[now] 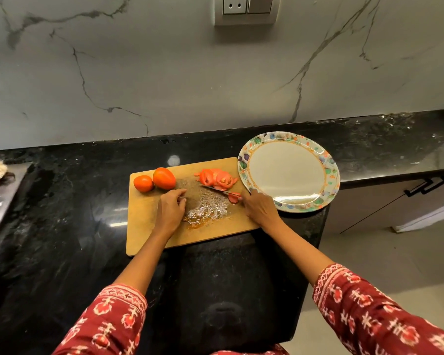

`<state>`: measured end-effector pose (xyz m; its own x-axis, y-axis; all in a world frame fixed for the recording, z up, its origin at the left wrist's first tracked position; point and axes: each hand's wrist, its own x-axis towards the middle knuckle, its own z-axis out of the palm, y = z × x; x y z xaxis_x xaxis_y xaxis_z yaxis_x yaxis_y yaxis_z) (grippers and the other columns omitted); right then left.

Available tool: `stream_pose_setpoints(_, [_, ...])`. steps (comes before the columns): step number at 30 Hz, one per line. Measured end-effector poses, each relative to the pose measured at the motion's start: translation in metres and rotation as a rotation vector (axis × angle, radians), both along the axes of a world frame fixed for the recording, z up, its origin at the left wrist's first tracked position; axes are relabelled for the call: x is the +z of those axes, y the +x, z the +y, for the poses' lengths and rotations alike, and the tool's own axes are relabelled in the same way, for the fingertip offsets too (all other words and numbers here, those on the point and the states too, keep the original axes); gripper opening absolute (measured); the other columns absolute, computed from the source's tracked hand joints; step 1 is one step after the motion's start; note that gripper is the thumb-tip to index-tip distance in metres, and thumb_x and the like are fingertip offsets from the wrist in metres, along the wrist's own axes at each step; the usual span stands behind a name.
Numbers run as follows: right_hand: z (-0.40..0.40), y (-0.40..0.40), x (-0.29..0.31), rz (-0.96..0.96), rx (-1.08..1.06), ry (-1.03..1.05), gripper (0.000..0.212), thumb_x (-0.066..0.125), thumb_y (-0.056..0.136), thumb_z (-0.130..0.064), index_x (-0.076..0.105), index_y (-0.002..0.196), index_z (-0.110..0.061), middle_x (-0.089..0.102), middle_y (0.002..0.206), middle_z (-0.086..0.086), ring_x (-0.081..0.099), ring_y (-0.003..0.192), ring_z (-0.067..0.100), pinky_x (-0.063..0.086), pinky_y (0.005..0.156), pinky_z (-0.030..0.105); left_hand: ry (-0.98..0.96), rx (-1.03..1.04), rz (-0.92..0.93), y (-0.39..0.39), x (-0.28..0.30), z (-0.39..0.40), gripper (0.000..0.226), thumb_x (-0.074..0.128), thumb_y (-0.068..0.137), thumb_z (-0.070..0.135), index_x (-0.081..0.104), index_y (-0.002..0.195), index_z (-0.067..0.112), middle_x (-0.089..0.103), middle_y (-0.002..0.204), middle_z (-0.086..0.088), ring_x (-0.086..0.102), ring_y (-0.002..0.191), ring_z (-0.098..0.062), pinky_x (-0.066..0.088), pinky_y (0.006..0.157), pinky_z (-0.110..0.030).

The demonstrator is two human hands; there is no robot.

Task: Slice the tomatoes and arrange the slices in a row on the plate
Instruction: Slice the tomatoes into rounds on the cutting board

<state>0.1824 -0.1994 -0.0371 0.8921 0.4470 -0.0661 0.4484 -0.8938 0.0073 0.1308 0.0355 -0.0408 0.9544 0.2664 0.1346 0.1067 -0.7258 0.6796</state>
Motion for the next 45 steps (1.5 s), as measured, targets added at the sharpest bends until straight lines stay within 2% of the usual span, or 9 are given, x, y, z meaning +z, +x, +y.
stream_pose_setpoints(3, [0.003,0.005,0.003,0.016,-0.029,0.035,0.030,0.029,0.102,-0.023,0.048,0.115,-0.004,0.058,0.106,0.016,0.062,0.089,0.034,0.045,0.067,0.036,0.005,0.010,-0.026,-0.003,0.002,0.002,0.026,0.060,0.086,0.004,0.064,0.112,0.000,0.067,0.106,-0.015,0.063,0.093,-0.024,0.048,0.080,-0.028])
stream_pose_setpoints(9, [0.015,-0.018,0.003,-0.200,0.035,0.179,0.019,0.056,0.084,-0.025,0.062,0.075,-0.009,0.052,0.052,0.005,0.047,0.029,0.022,0.026,0.029,0.017,-0.017,0.048,-0.095,-0.014,0.002,0.012,0.013,0.061,0.089,0.018,0.069,0.090,0.008,0.068,0.081,-0.005,0.059,0.070,-0.012,0.037,0.061,-0.013])
stream_pose_setpoints(14, [0.036,-0.029,0.008,-0.201,-0.039,0.283,0.015,0.073,0.075,-0.018,0.062,0.073,-0.008,0.057,0.055,0.004,0.054,0.036,0.021,0.020,0.037,0.018,-0.026,0.119,-0.130,-0.016,0.003,0.020,0.011,0.061,0.088,0.018,0.065,0.087,0.009,0.066,0.079,-0.006,0.060,0.071,-0.017,0.043,0.061,-0.022])
stream_pose_setpoints(18, [0.049,-0.021,0.002,-0.050,-0.131,0.442,0.025,0.045,0.098,-0.022,0.061,0.089,-0.004,0.063,0.081,0.014,0.060,0.073,0.032,0.033,0.056,0.032,0.016,0.159,-0.180,-0.001,0.014,0.030,0.017,0.066,0.084,0.012,0.060,0.100,0.007,0.062,0.095,-0.014,0.059,0.087,-0.025,0.049,0.072,-0.032])
stream_pose_setpoints(25, [0.075,0.001,-0.003,0.006,-0.216,0.694,0.029,0.039,0.100,-0.024,0.059,0.083,-0.011,0.048,0.062,0.002,0.045,0.056,0.017,0.037,0.053,0.036,0.268,-0.051,0.191,0.041,0.028,0.045,0.068,0.075,0.076,0.021,0.041,0.135,0.015,0.036,0.141,-0.011,0.032,0.130,-0.030,0.032,0.105,-0.042])
stream_pose_setpoints(29, [0.090,0.009,-0.002,0.087,-0.248,0.774,0.029,0.038,0.100,-0.025,0.058,0.083,-0.013,0.048,0.061,-0.005,0.047,0.054,0.013,0.042,0.054,0.036,0.428,-0.095,0.248,0.048,0.023,0.047,0.061,0.072,0.078,0.028,0.044,0.132,0.016,0.038,0.138,-0.008,0.037,0.123,-0.026,0.036,0.100,-0.036])
stream_pose_setpoints(36, [0.092,0.007,-0.003,0.114,-0.237,0.840,0.028,0.039,0.100,-0.023,0.060,0.086,-0.012,0.050,0.060,-0.008,0.043,0.050,0.004,0.030,0.047,0.017,0.358,-0.187,0.110,0.046,0.017,0.040,0.054,0.075,0.075,0.024,0.051,0.123,0.017,0.045,0.131,-0.007,0.042,0.117,-0.022,0.037,0.095,-0.031])
stream_pose_setpoints(42, [0.083,0.001,-0.002,0.105,-0.254,0.859,0.025,0.042,0.100,-0.019,0.058,0.081,-0.015,0.044,0.058,-0.012,0.041,0.051,0.003,0.026,0.047,0.015,0.338,-0.183,0.244,0.044,0.019,0.053,0.097,0.081,0.066,0.035,0.024,0.144,0.024,0.025,0.150,-0.006,0.021,0.138,-0.028,0.016,0.111,-0.047])
stream_pose_setpoints(45, [0.079,-0.001,-0.005,0.096,-0.260,0.865,0.027,0.042,0.100,-0.018,0.058,0.079,-0.013,0.046,0.059,-0.010,0.041,0.052,0.003,0.025,0.048,0.016,0.376,-0.053,0.359,0.037,0.021,0.078,0.087,0.079,0.070,0.025,0.030,0.143,0.022,0.023,0.150,-0.008,0.016,0.139,-0.030,0.015,0.110,-0.052])
